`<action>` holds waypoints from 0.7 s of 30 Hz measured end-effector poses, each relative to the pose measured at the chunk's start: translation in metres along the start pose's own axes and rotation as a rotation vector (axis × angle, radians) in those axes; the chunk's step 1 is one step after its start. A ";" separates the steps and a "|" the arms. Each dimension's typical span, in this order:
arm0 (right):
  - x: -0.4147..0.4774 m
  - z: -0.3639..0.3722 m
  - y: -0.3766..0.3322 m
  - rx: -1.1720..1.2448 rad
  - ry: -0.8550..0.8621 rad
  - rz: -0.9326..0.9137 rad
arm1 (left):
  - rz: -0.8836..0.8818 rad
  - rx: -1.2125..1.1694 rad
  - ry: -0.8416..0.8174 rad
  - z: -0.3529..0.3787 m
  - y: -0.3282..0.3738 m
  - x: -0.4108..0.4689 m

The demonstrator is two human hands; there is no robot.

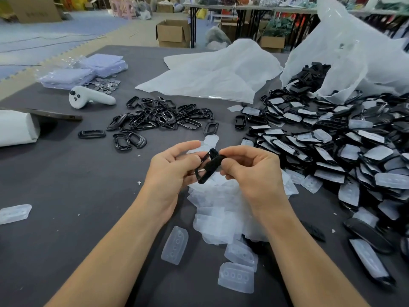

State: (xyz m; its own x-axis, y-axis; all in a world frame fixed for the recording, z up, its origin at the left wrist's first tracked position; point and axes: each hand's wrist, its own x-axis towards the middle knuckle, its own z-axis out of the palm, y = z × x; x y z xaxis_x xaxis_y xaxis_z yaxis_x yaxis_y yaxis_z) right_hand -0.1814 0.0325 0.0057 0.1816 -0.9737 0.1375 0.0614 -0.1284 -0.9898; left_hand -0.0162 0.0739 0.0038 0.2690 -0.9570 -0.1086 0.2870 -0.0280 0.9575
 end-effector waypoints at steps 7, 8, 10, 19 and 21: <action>-0.006 0.005 -0.003 -0.082 0.008 -0.083 | 0.104 0.095 0.009 0.007 -0.004 -0.008; -0.007 0.005 -0.004 -0.058 -0.007 -0.084 | 0.110 0.089 0.034 0.006 -0.003 -0.007; -0.008 0.007 -0.005 -0.013 -0.036 -0.074 | 0.110 0.063 0.062 0.004 -0.002 -0.006; -0.006 0.006 -0.008 0.068 -0.040 -0.007 | 0.041 0.023 -0.024 0.005 -0.005 -0.005; -0.007 0.004 -0.012 0.221 -0.038 0.065 | -0.035 -0.075 -0.070 0.003 -0.003 -0.004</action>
State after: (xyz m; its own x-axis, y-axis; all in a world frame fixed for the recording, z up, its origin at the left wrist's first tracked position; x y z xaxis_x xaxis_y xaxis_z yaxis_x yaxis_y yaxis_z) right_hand -0.1792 0.0412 0.0166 0.2291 -0.9701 0.0796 0.2610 -0.0175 -0.9652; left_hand -0.0210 0.0765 0.0023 0.1930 -0.9738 -0.1201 0.3639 -0.0427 0.9305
